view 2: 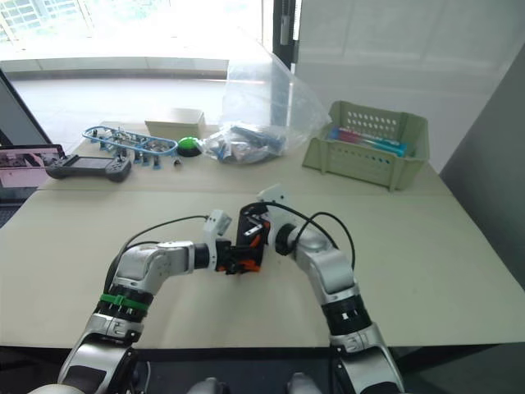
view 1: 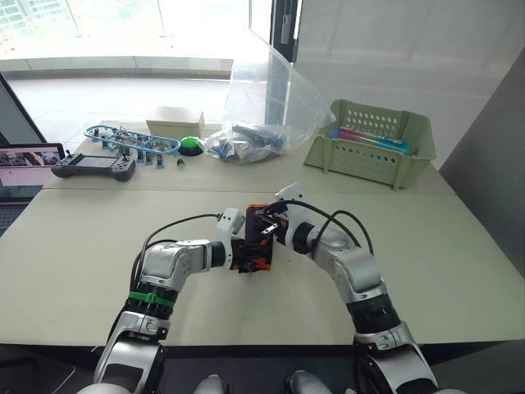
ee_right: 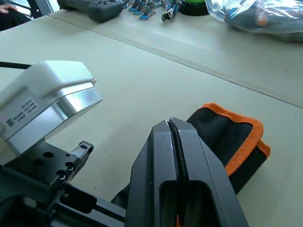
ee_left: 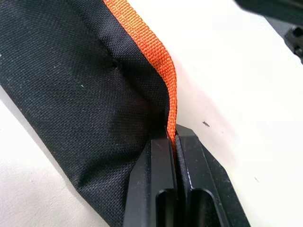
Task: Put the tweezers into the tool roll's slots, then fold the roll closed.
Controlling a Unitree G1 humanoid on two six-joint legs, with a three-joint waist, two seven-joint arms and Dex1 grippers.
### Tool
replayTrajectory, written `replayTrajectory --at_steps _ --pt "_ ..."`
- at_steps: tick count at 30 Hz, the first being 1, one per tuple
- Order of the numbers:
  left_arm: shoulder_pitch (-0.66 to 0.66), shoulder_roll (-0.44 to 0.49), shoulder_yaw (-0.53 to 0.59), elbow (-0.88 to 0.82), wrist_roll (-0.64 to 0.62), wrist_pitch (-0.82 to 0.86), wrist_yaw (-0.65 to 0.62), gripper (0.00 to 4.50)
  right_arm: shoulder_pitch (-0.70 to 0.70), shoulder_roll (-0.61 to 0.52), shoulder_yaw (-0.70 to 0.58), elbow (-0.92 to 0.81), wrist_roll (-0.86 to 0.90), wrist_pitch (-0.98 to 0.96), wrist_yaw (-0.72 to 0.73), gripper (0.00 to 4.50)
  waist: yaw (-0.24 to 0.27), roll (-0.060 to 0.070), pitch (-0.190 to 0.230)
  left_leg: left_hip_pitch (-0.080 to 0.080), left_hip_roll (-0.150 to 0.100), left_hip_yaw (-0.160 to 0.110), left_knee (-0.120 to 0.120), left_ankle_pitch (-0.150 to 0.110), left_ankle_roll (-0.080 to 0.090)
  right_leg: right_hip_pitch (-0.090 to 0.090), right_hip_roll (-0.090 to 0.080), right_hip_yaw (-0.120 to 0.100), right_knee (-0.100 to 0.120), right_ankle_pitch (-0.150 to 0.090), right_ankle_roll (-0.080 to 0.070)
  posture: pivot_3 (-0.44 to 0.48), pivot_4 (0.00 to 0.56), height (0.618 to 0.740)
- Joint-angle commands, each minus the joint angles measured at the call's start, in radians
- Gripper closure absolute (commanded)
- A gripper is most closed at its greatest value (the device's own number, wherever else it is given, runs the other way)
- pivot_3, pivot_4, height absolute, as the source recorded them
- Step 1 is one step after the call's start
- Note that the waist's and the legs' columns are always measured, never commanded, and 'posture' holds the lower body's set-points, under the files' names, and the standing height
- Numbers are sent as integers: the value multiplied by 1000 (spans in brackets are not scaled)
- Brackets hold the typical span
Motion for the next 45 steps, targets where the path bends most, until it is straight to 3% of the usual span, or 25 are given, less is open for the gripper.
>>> replayTrajectory --at_steps 1,4,11,16,21,24,28,33,40,45 --pt "22 5 -22 49 60 18 53 4482 -29 -4 14 145 -54 21 -36 4500 -1 0 0 0 0 0 0 0 0 0 0 0 0 0 0 0 150 740" --pt "22 13 -34 44 70 20 48 4482 -38 -16 13 222 -73 29 -45 4500 -3 1 0 1 0 0 0 0 0 0 0 0 1 0 -1 0 150 740" --pt "40 63 -33 -57 30 35 -20 2302 -44 -36 61 293 -102 1 9 4500 -8 1 -1 14 0 -2 0 0 0 15 1 0 -1 -4 4 0 150 740" --pt "72 174 13 -189 -38 37 -129 742 -38 -23 62 295 -101 -6 8 4500 -31 2 0 14 1 -4 -2 0 0 13 2 0 0 -4 3 0 150 740" --pt "81 270 57 -227 -86 4 -227 742 -28 -15 65 285 -102 -5 8 4500 -28 3 1 14 2 -4 -3 0 0 11 4 0 0 -5 1 0 150 740" --pt "74 295 69 -219 -72 -89 -286 1533 -18 -11 65 275 -102 -3 8 4500 -25 3 1 13 2 -4 -3 0 0 11 3 -1 -1 -5 1 0 150 740" --pt "32 252 78 -200 -69 -173 -308 2903 -3 0 67 260 -105 3 9 4500 -25 3 1 12 2 -3 -3 0 0 11 1 -1 -1 -5 1 0 150 740" --pt "26 191 -16 -116 38 -303 -304 4487 7 10 67 239 -109 12 9 4500 -29 3 1 12 2 -3 -4 0 0 11 1 -1 -1 -6 0 0 150 740" --pt "48 123 -154 158 225 -552 -335 4487 13 8 52 192 -95 -6 25 4500 -27 3 1 10 2 -3 -8 0 0 7 2 -1 -2 -7 0 0 150 740" --pt "95 121 -183 194 270 -613 -370 4487 3 -19 56 143 -76 -139 129 4500 -26 3 1 10 2 -3 -9 0 0 7 2 -1 -2 -7 0 0 150 740"
